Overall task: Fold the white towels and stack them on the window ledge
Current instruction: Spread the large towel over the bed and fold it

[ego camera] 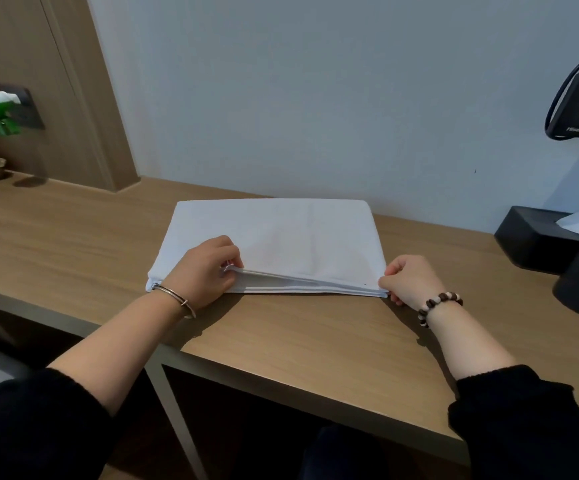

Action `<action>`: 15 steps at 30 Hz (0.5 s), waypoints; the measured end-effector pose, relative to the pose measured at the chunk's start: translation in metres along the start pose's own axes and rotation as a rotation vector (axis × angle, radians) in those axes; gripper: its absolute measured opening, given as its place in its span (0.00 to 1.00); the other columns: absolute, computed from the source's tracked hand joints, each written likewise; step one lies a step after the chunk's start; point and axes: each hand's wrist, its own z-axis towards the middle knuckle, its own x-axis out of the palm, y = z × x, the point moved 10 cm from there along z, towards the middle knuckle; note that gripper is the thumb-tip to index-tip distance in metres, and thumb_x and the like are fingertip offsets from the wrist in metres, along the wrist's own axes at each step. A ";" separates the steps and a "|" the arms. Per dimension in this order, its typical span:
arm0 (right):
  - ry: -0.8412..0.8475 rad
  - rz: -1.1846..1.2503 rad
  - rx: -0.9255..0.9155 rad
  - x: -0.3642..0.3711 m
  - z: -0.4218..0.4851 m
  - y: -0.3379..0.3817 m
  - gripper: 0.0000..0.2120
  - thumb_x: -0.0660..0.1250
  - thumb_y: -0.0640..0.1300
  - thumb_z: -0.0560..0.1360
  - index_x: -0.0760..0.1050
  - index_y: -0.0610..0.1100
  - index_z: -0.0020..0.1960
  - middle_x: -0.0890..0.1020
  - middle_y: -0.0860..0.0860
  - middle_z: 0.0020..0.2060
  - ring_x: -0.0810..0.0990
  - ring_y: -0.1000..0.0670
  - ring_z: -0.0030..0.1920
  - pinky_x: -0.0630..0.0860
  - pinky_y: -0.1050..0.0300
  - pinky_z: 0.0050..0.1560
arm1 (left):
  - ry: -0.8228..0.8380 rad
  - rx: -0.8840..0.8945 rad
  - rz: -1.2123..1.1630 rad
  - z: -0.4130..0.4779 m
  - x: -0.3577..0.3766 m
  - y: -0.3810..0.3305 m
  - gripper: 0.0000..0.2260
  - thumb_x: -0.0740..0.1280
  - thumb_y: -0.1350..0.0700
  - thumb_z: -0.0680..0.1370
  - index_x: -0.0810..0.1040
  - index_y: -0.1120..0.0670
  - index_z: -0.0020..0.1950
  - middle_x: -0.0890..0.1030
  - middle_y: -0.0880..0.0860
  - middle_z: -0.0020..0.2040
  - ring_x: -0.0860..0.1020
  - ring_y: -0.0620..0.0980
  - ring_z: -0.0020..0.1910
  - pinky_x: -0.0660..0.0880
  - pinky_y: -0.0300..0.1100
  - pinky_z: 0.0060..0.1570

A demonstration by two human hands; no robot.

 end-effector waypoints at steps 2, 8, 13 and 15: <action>-0.008 -0.011 -0.004 0.000 0.000 0.000 0.07 0.66 0.34 0.70 0.73 0.41 0.35 0.78 0.46 0.26 0.75 0.48 0.26 0.76 0.55 0.33 | 0.014 0.088 0.052 -0.001 0.001 -0.009 0.09 0.71 0.71 0.65 0.79 0.58 0.37 0.76 0.53 0.38 0.75 0.54 0.36 0.69 0.38 0.34; 0.016 -0.035 0.006 0.002 0.000 0.001 0.06 0.65 0.35 0.72 0.74 0.42 0.37 0.78 0.46 0.29 0.74 0.50 0.26 0.74 0.59 0.29 | 0.126 0.098 0.126 -0.012 0.016 -0.015 0.07 0.70 0.67 0.68 0.78 0.56 0.39 0.77 0.53 0.41 0.75 0.53 0.40 0.73 0.45 0.35; 0.028 -0.045 -0.002 0.003 -0.001 0.003 0.06 0.65 0.35 0.73 0.74 0.42 0.37 0.77 0.46 0.29 0.74 0.51 0.27 0.72 0.60 0.28 | 0.184 0.150 0.242 0.007 0.028 -0.037 0.07 0.69 0.60 0.71 0.78 0.55 0.48 0.77 0.54 0.46 0.75 0.55 0.44 0.73 0.47 0.36; 0.033 -0.046 -0.005 0.003 -0.002 0.004 0.06 0.64 0.35 0.73 0.74 0.42 0.37 0.77 0.46 0.29 0.74 0.51 0.27 0.72 0.61 0.28 | 0.181 0.279 0.263 0.016 0.041 -0.063 0.10 0.69 0.62 0.69 0.80 0.55 0.49 0.79 0.54 0.45 0.77 0.56 0.41 0.75 0.46 0.30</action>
